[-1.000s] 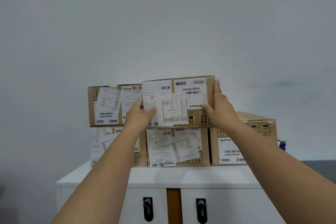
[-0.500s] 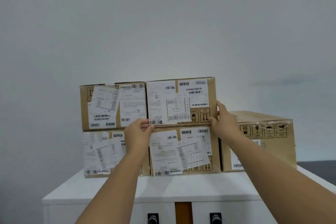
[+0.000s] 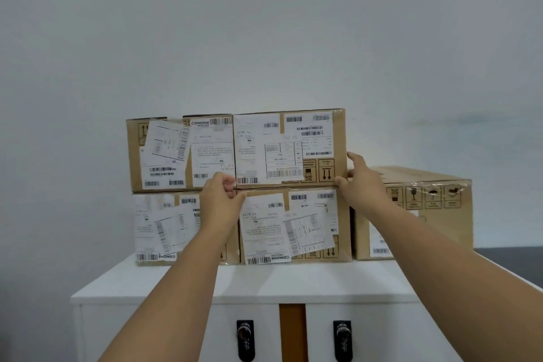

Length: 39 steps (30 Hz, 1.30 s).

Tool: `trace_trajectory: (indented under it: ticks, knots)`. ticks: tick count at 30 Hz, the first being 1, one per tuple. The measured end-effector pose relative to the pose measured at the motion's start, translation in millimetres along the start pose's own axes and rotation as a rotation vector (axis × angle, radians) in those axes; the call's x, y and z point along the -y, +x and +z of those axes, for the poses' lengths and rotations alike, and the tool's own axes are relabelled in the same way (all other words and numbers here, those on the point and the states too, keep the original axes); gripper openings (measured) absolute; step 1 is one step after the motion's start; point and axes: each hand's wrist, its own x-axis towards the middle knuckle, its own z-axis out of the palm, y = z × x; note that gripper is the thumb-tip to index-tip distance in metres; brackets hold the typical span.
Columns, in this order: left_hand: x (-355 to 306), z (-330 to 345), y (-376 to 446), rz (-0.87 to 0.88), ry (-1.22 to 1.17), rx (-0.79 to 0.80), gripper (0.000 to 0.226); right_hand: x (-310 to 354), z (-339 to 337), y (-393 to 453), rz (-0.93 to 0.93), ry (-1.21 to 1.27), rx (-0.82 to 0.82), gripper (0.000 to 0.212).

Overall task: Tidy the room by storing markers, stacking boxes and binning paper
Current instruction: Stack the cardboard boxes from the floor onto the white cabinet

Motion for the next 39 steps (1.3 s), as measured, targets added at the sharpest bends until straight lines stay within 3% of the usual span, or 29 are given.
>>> trace_trajectory:
  ticks: [3,9,19,28,39]
  knots:
    - [-14.2,2.6,-13.9,0.069,0.015,0.026,0.027,-14.0,-10.0,-8.0,-0.044,-0.038,-0.053,0.061]
    - [-80.0,43.5,-54.8,0.255,-0.075,0.243,0.021,-53.9,-64.8,-32.7,-0.06,-0.258,-0.097,0.049]
    - [-205.3,153.0,-184.5,0.256,-0.484,0.806,0.015,-148.5,-228.0,-102.4,0.284,-0.54,-0.092,0.041]
    - [-281.0,230.8,-365.6,0.281,-0.547,1.323,0.019,-237.1,-382.6,-227.9,0.634,-0.615,-0.2,0.04]
    - [-309.2,289.8,-535.9,0.246,-0.485,1.62,0.016,-341.2,-447.9,-359.6,1.001,-0.526,-0.229,0.036]
